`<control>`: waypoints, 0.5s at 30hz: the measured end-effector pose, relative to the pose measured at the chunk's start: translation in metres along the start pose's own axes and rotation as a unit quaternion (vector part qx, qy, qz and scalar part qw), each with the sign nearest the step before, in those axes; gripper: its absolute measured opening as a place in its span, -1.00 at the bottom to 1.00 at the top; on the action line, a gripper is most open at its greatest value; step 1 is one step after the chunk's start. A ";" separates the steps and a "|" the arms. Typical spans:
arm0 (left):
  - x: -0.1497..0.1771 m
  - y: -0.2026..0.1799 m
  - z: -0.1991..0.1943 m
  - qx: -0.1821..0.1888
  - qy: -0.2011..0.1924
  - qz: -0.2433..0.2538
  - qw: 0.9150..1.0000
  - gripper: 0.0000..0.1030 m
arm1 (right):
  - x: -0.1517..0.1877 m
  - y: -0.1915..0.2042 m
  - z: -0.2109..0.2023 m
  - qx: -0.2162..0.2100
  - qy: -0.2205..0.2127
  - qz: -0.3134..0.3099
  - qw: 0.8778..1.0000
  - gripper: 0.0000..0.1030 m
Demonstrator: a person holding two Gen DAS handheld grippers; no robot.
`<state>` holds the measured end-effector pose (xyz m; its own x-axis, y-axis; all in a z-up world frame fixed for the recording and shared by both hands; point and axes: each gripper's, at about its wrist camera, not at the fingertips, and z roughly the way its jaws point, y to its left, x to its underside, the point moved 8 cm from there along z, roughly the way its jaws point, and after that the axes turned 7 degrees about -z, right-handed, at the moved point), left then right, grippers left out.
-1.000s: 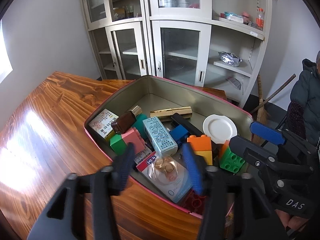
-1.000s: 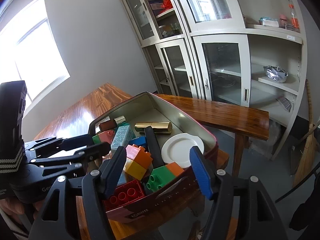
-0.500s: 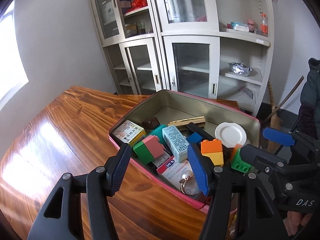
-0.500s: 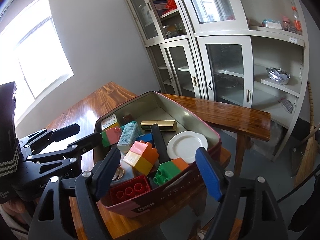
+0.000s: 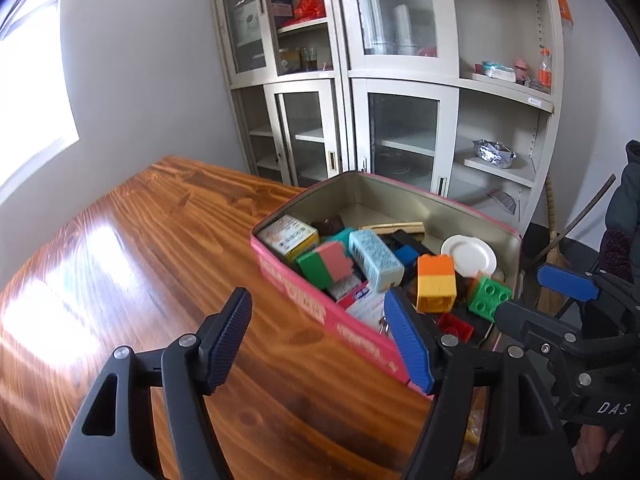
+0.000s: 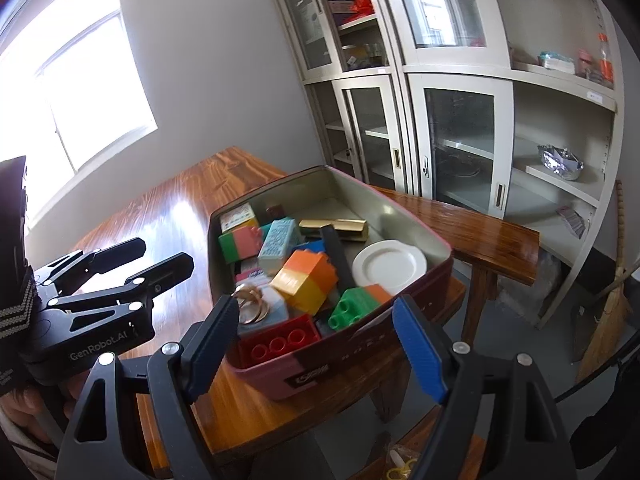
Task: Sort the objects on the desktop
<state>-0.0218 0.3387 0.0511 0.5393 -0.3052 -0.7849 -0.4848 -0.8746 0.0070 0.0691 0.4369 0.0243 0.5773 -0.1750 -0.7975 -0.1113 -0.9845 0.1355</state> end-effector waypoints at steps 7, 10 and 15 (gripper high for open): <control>0.006 0.016 -0.014 0.000 -0.007 -0.025 1.000 0.63 | 0.008 0.016 -0.006 0.007 0.005 -0.011 1.000 0.66; 0.008 0.019 -0.018 -0.003 -0.009 -0.025 1.000 0.63 | 0.010 0.020 -0.006 0.014 0.009 -0.013 1.000 0.68; 0.009 0.023 -0.018 0.013 -0.002 -0.043 0.999 0.64 | 0.012 0.019 -0.010 0.031 0.013 -0.013 0.999 0.74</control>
<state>-0.0156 0.3086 0.0555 0.5764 -0.2274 -0.7849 -0.4546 -0.8874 -0.0767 0.0818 0.4158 0.0226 0.6016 -0.1505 -0.7845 -0.1454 -0.9863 0.0777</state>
